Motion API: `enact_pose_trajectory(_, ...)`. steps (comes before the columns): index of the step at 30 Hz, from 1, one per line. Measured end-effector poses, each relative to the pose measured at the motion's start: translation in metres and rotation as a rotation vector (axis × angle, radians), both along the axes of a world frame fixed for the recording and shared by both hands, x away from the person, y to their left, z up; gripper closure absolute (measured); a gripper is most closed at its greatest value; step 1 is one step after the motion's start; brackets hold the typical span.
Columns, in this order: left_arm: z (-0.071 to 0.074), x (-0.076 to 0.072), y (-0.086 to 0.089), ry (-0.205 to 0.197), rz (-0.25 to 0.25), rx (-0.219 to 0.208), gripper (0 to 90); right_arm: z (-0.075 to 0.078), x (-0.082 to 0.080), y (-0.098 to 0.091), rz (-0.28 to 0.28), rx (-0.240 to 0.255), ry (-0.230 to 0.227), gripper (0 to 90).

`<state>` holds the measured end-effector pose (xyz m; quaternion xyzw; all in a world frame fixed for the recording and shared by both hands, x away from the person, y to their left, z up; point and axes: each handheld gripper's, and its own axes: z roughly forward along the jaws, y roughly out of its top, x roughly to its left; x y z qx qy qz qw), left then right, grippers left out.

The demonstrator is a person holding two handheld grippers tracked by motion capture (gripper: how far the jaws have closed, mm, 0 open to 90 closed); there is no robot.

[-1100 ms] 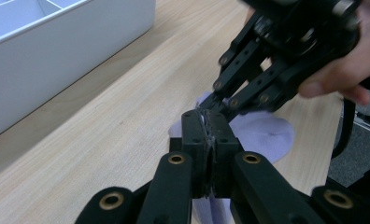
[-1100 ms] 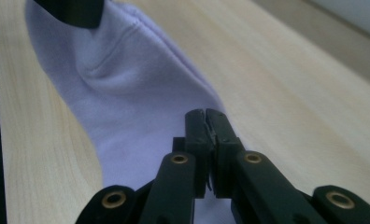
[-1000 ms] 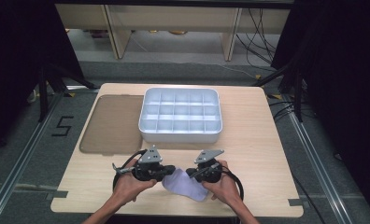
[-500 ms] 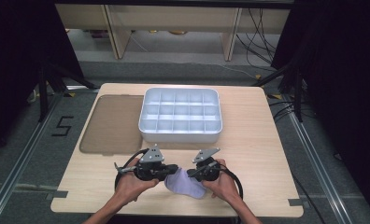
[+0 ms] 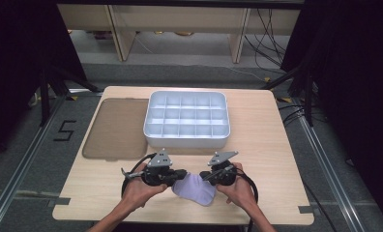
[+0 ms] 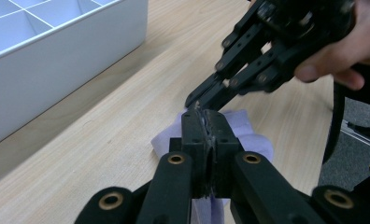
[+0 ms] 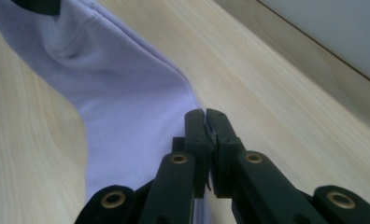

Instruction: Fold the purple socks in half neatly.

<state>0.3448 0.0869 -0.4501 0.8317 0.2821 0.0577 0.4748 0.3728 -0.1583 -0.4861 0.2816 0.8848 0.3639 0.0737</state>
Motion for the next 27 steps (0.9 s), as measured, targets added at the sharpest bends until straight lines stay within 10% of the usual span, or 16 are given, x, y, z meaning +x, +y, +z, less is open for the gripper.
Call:
enact_pose_trajectory(15, 0.0, 0.005, -0.034, -0.002, -0.027, -0.02, 87.3, -0.014, 0.009, -0.01, -0.005, 0.038, 0.143, 89.7)
enact_pose_trajectory(22, -0.007, 0.01, -0.047, 0.01, -0.021, -0.015, 87.2, -0.013, 0.012, -0.018, -0.018, 0.087, 0.156, 87.7)
enact_pose_trajectory(27, -0.014, 0.013, -0.056, 0.023, -0.038, 0.004, 87.2, 0.003, 0.015, -0.051, -0.118, 0.114, 0.081, 86.2)
